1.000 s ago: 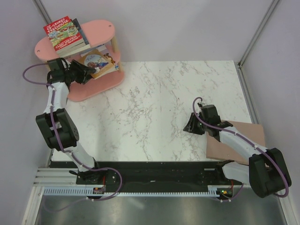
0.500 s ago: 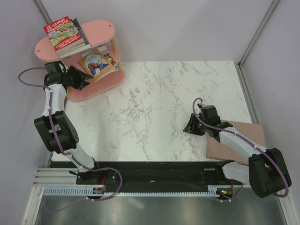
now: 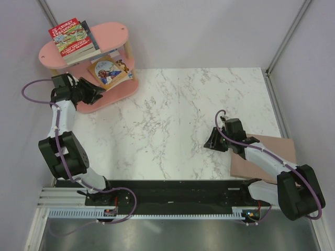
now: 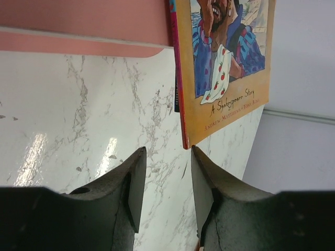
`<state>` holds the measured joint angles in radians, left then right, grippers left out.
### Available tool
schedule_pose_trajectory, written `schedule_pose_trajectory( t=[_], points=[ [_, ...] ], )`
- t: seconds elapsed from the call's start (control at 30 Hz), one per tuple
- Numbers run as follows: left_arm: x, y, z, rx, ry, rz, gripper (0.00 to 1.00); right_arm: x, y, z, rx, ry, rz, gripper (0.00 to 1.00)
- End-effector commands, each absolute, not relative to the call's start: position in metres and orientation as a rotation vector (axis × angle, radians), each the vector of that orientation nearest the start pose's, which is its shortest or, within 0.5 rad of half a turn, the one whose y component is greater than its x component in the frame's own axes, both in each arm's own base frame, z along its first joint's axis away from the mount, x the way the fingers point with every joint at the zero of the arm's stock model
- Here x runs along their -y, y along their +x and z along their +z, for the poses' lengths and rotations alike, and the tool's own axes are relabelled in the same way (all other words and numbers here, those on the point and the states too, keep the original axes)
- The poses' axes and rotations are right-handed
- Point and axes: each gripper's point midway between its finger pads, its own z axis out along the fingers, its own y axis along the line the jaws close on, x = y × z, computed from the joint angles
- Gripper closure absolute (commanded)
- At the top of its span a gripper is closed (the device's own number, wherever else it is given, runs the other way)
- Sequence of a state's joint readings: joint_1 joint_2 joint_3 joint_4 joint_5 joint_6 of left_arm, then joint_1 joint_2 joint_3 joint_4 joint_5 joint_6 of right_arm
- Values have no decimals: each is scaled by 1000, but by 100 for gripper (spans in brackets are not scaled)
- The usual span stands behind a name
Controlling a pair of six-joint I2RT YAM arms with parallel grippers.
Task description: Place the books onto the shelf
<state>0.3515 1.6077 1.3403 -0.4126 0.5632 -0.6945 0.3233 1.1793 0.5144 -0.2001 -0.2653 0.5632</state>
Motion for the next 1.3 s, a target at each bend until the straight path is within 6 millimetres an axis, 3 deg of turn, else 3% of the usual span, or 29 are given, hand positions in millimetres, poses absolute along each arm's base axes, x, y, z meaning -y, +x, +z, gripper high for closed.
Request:
schedule_pose_trajectory(
  t=[0.0,0.3,0.7,0.97,1.27],
  points=[
    [-25,445,233,-2014,-769,-866,55,-156,243,52,-2500,180,734,54],
    [-16,453,235,-1961,-783,-891,61,-157,237,47,-2519,174,752,54],
    [-16,456,241,-1914,-786,-894,98,-159,234,43,-2528,174,770,53],
    [-3,448,255,-1942,-673,-951,98,-160,232,41,-2533,179,781,52],
    [-14,444,258,-1965,-666,-836,98,-161,229,38,-2537,183,793,52]
  ],
)
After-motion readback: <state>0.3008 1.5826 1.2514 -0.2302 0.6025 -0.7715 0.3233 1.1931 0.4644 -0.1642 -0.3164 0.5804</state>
